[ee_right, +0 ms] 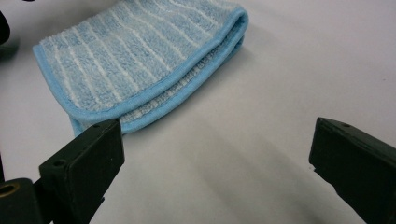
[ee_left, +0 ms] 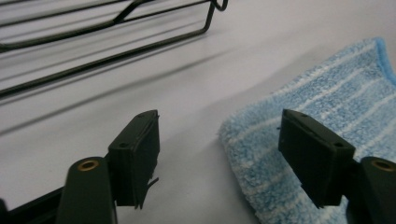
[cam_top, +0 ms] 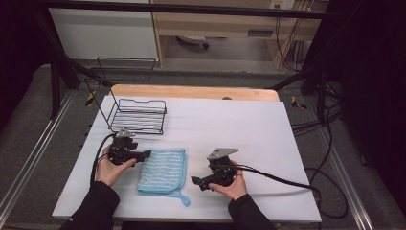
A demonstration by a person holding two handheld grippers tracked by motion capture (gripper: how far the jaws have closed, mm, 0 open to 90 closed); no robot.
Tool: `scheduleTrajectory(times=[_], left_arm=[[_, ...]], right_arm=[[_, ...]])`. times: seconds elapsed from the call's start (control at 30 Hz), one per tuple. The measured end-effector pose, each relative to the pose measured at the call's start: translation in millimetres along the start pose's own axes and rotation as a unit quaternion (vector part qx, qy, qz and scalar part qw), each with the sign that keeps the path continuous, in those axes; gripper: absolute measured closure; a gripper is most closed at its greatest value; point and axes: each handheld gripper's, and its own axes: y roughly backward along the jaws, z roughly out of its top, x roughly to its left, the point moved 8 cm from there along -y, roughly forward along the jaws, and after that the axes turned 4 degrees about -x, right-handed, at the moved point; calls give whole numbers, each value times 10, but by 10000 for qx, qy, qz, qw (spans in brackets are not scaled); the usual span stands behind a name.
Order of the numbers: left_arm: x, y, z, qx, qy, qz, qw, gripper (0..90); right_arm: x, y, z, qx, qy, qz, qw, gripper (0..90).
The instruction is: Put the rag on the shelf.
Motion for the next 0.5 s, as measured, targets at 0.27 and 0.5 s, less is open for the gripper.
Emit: scheduleTrajectory(times=[0.27,0.5], left_arm=[[-29,-81,-57,120,-58,-173,9998,578],[-75,-102,-103,74,-57,-310,9995,697]], right_arm=[[3,-25,-18,22,-17,7,10000,41],[2,-33,-14,2,-47,2,10000,39]])
